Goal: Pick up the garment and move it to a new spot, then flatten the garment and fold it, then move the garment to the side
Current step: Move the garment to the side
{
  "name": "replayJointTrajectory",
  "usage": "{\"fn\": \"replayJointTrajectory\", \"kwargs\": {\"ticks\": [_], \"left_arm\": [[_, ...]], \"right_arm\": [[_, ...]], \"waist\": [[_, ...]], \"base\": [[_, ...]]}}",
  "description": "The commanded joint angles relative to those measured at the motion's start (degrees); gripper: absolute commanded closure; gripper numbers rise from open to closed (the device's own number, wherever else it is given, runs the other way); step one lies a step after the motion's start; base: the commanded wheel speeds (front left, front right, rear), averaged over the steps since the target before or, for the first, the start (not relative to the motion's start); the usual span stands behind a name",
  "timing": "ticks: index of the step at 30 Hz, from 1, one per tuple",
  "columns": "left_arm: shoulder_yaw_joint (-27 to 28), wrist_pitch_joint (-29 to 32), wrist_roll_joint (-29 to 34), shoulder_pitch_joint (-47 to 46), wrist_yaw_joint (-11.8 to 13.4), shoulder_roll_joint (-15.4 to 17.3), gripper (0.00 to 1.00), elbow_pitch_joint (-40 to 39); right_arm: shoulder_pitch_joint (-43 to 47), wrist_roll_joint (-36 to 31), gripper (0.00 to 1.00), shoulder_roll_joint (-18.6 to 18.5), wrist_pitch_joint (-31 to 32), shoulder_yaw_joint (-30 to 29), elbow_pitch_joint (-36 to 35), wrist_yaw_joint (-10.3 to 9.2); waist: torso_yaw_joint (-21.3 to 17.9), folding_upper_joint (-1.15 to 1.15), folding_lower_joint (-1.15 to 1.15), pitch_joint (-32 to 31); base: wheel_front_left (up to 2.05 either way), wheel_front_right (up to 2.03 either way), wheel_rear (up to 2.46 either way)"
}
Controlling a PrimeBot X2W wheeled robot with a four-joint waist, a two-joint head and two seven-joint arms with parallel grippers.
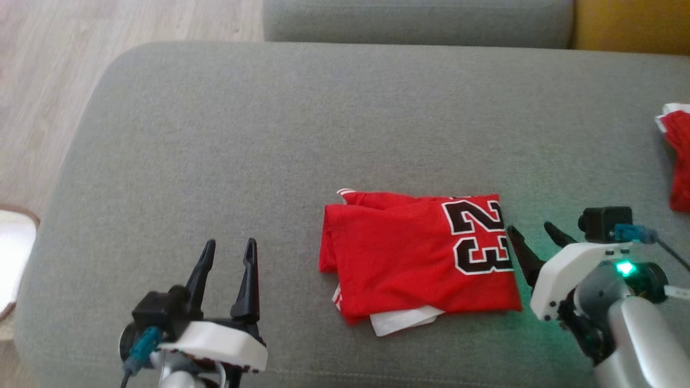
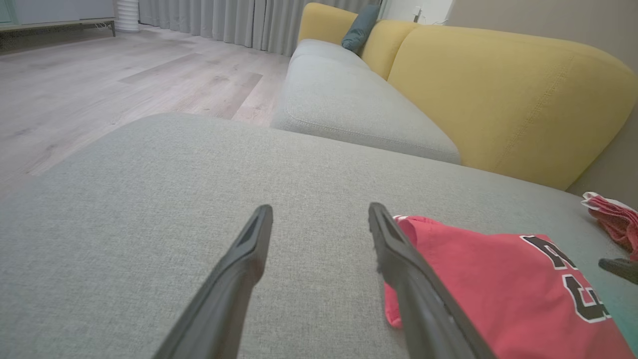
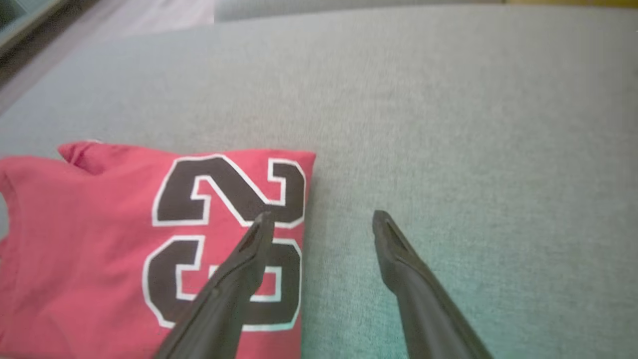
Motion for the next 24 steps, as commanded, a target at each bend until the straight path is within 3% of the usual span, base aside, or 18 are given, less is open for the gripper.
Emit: {"fn": "replayJointTrajectory", "kwargs": {"ticks": [1,6,13,17,18,19,20,21,22,24], "left_arm": [[2.44,-0.71,0.67,-3.10,-0.15,-0.38,0.00,-1.50],[3.05,-0.71,1.14,-3.82,-0.71,-0.99,0.00,-1.23],[3.65,-0.71,1.79,-4.15,-1.38,-1.49,0.00,-0.90],[3.93,-0.71,2.05,-3.99,-1.57,-1.60,0.00,-0.88],[3.98,-0.71,2.16,-3.96,-1.60,-1.63,0.00,-0.85],[4.00,-0.71,2.28,-3.93,-1.64,-1.65,0.00,-0.80],[4.03,-0.71,2.38,-3.91,-1.69,-1.68,0.00,-0.76],[4.05,-0.71,2.49,-3.90,-1.75,-1.70,0.00,-0.73],[4.11,-0.71,2.59,-3.87,-1.80,-1.71,0.00,-0.71],[4.27,-0.71,2.82,-3.76,-1.88,-1.74,0.00,-0.70]], "right_arm": [[-2.71,1.48,0.00,-1.81,1.66,1.87,-1.75,0.37],[-3.78,7.71,0.00,-5.84,8.27,4.69,-1.47,0.37],[-4.56,17.05,0.00,-8.22,14.27,7.81,-0.15,0.37],[-4.93,19.17,0.00,-8.80,15.61,9.24,0.71,0.37],[-5.14,19.50,0.17,-8.92,15.55,9.68,1.09,0.37],[-5.38,19.74,0.47,-8.95,15.32,10.11,1.49,0.37],[-5.66,19.88,0.61,-8.96,14.91,10.57,1.84,0.37],[-6.02,19.78,0.91,-9.03,14.10,11.01,2.11,0.37],[-6.43,19.61,1.00,-9.03,13.07,11.32,2.44,0.37],[-7.27,19.12,1.00,-9.04,11.07,11.90,3.19,0.37]], "waist": [[0.97,0.00,0.00,1.00],[2.33,0.00,0.00,2.49],[3.46,0.00,0.00,3.20],[3.47,0.00,0.00,3.18],[3.42,0.00,0.00,3.16],[3.35,0.00,0.00,3.13],[3.25,0.00,0.00,3.12],[3.12,0.00,0.00,3.11],[2.90,0.00,0.00,3.08],[2.28,0.00,0.00,3.00]], "base": [[0.00,0.00,0.00],[0.00,0.00,0.00],[0.00,0.00,0.00],[0.00,0.00,0.00],[0.00,0.00,0.00],[0.00,0.00,0.00],[0.00,0.00,0.00],[0.00,0.00,0.00],[0.00,0.00,0.00],[0.00,0.00,0.00]]}}
